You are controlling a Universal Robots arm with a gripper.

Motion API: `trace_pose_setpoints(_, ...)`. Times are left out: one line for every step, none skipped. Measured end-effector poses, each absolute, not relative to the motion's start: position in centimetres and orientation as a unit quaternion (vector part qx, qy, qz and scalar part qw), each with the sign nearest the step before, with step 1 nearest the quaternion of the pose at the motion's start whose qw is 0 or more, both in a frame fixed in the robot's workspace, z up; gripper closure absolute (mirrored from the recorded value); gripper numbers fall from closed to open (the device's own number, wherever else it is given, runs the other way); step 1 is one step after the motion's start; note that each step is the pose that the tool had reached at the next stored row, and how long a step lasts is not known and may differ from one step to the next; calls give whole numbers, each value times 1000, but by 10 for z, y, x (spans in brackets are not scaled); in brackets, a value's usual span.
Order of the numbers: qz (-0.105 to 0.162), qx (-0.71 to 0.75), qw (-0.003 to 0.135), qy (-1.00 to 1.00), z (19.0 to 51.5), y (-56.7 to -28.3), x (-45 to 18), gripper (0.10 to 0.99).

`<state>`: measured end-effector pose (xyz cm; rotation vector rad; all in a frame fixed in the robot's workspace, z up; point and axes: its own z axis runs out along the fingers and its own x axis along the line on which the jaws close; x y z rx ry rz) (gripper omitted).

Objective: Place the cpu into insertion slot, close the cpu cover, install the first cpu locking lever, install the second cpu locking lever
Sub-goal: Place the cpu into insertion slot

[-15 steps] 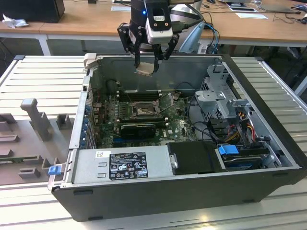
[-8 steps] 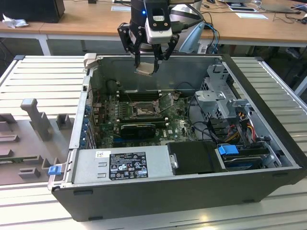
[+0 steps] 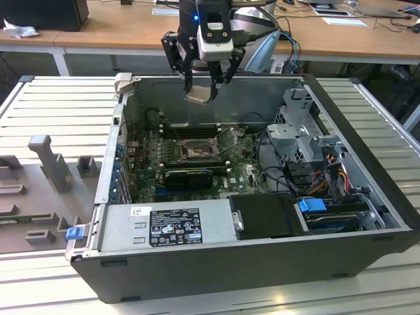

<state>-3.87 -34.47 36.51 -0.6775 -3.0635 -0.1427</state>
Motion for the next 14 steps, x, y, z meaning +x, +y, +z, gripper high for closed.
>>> trace_pose_setpoints(-45, -216, 0, -975, 365, -345, -39, 557)
trace_pose_setpoints(-45, -216, 0, -975, 365, -345, -39, 557)
trace_pose_setpoints(-45, -216, 0, -975, 364, -345, -39, 557)
trace_pose_setpoints(-45, -216, 0, -975, 364, -345, -39, 557)
trace_pose_setpoints(-45, -216, 0, -975, 364, -345, -39, 557)
trace_pose_setpoints(-45, -217, 0, -975, 364, -345, -39, 557)
trace_pose_setpoints(-45, -218, 0, -975, 364, -345, -39, 557)
trace_pose_setpoints(-45, -220, 0, -974, 364, -345, -39, 557)
trace_pose_setpoints(-45, -222, 0, -974, 364, -345, -39, 557)
trace_pose_setpoints(-45, -223, 0, -974, 364, -345, -39, 557)
trace_pose_setpoints(-45, -225, 0, -973, 364, -345, -39, 557)
trace_pose_setpoints(-45, -226, 0, -973, 364, -345, -39, 557)
trace_pose_setpoints(-45, -228, 0, -973, 364, -345, -39, 557)
trace_pose_setpoints(-45, -230, 0, -972, 364, -345, -39, 557)
